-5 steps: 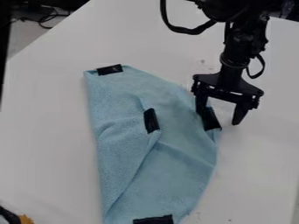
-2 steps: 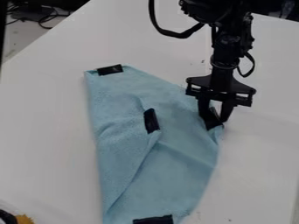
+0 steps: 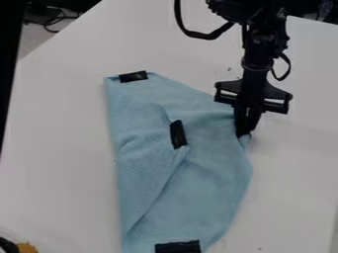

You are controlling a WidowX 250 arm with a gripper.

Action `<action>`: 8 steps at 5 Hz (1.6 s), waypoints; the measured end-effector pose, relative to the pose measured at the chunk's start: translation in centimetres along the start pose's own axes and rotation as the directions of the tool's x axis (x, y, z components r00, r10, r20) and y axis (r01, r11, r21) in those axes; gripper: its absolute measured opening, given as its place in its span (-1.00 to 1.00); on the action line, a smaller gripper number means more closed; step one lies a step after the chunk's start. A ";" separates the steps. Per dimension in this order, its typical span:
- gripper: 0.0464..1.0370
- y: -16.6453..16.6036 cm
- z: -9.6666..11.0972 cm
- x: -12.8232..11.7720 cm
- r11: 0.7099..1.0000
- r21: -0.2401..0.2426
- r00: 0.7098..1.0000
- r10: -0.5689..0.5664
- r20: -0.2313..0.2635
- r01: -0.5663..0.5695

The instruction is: Fold the cloth from right to left

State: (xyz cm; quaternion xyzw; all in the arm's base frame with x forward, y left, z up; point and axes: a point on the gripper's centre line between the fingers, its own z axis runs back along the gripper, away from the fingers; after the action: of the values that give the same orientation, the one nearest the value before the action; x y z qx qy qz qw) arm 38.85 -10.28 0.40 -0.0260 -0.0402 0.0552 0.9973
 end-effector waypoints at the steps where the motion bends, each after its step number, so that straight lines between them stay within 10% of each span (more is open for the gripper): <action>1: -0.96 -1.7 1.2 0.2 0.995 0.070 0.998 0.066 -0.011 -0.065; 2: -0.97 -2.6 2.0 -0.5 0.985 0.108 0.990 0.140 -0.021 -0.137; 5: -0.98 4.6 5.8 -2.9 0.895 -0.057 0.889 0.447 0.098 -0.443; 8: -0.97 10.7 4.4 -5.9 0.856 -0.099 0.855 0.514 0.061 -0.507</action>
State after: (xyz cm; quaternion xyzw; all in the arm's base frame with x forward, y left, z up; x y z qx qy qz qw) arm 31.51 -0.15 3.75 -0.0732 -0.0763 0.3173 0.9424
